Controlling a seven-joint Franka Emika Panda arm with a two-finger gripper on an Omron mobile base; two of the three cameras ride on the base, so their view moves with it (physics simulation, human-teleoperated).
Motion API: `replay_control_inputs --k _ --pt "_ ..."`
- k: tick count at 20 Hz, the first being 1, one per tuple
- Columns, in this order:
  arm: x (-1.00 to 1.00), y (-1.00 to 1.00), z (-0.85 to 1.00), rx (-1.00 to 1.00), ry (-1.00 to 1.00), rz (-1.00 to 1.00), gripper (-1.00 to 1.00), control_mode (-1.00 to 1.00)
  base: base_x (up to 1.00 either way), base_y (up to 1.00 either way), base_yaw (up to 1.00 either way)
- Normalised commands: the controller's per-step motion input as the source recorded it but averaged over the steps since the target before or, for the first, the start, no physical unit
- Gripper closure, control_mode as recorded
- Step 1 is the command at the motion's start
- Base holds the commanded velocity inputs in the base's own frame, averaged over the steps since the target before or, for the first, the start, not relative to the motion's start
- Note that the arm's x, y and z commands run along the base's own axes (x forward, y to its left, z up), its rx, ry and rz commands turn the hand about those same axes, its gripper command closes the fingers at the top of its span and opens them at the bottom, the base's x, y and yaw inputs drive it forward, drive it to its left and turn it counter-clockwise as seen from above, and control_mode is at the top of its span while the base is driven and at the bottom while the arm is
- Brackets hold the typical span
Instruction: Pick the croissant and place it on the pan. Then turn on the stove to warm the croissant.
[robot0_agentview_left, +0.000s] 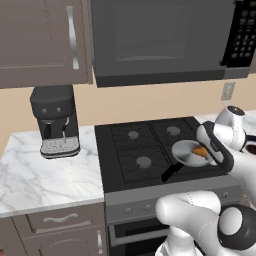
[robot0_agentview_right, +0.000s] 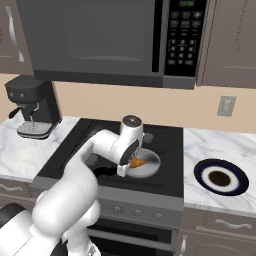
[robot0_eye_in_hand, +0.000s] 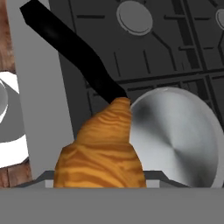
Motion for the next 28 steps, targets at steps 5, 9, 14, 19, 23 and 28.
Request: replay_control_inputs --k 5,9,14,19,23,28 --pt "0.28 0.0 0.0 0.03 0.0 0.0 1.0 -1.0 0.0 0.0 0.0" --pt "0.29 0.0 -0.01 0.0 0.0 0.0 1.0 -1.0 0.0 0.0 0.0" --pt "0.18 0.0 -0.14 0.0 0.0 0.0 1.0 -1.0 0.0 0.0 0.0" --pt "0.16 0.0 -0.19 0.01 0.0 0.0 1.0 -1.0 0.0 0.0 0.0" --pt "0.14 0.0 -0.17 0.0 0.0 0.0 1.0 -1.0 0.0 0.0 0.0" --pt "0.2 0.0 -0.12 0.0 0.0 0.0 1.0 -1.0 0.0 0.0 0.0"
